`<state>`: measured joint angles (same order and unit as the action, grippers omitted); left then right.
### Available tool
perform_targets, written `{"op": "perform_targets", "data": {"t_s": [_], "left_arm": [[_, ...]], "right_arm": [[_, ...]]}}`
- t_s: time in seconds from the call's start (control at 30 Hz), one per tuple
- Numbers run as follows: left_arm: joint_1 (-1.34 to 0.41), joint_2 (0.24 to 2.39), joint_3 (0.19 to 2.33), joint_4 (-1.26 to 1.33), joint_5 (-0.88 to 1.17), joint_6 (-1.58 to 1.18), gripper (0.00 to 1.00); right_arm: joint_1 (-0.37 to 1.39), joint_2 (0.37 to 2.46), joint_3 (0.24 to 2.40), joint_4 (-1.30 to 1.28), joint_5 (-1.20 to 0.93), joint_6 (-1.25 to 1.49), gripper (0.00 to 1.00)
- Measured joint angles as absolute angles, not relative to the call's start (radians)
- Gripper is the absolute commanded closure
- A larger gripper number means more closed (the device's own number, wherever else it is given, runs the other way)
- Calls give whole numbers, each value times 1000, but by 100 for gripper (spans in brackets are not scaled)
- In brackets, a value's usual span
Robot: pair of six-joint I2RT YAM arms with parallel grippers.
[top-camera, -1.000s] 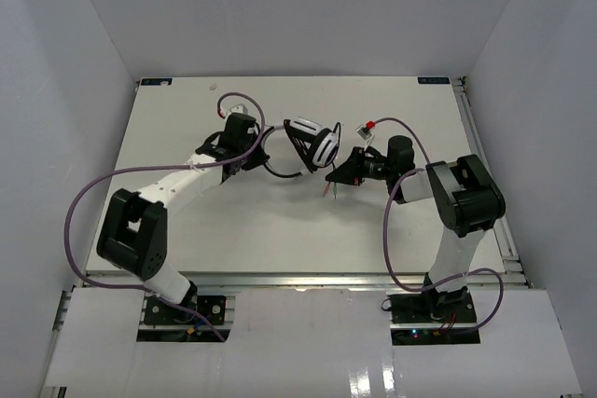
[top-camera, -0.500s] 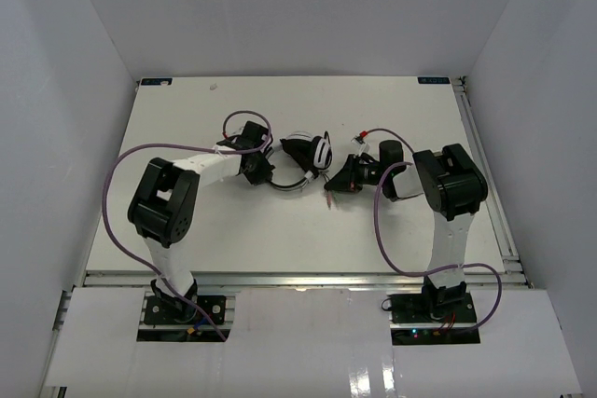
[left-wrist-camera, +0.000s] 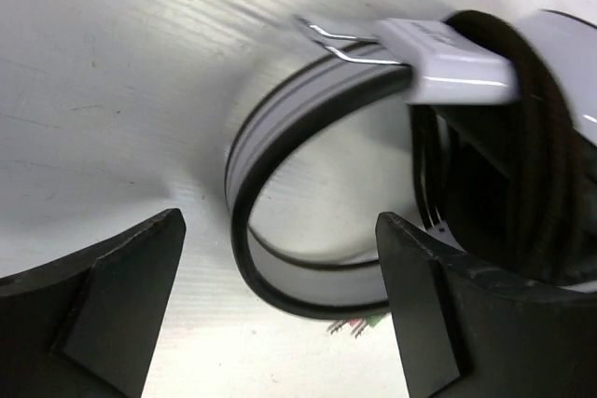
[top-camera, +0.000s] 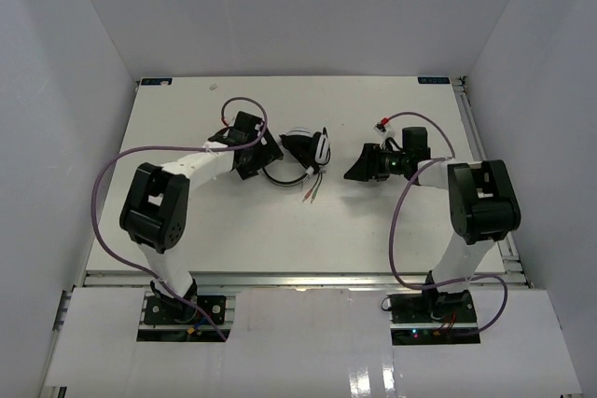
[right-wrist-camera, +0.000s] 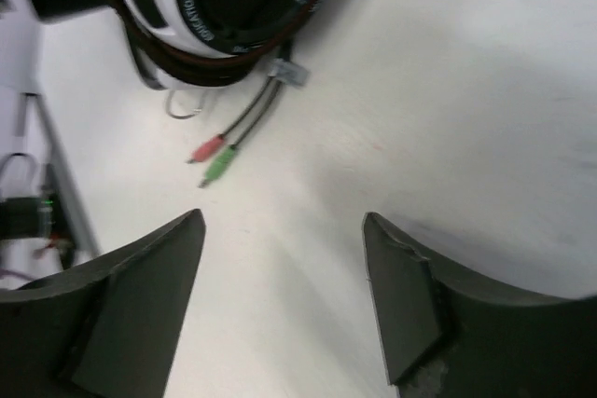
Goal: Wrap the headphones
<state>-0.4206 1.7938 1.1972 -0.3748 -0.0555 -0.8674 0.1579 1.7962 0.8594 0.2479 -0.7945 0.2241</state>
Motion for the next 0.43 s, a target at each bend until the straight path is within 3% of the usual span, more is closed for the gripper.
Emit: {"op": "perform_targets", "data": {"t_s": [0.03, 0.2, 0.43], "left_arm": [[-421, 1763, 1186, -366, -49, -842, 2], [-420, 1513, 1053, -259, 57, -688, 2], [-421, 1089, 847, -105, 303, -426, 2]], "right_arm": [[145, 1765, 874, 177, -762, 161, 7], [140, 1532, 910, -87, -556, -71, 10], [146, 1141, 858, -117, -310, -140, 10]]}}
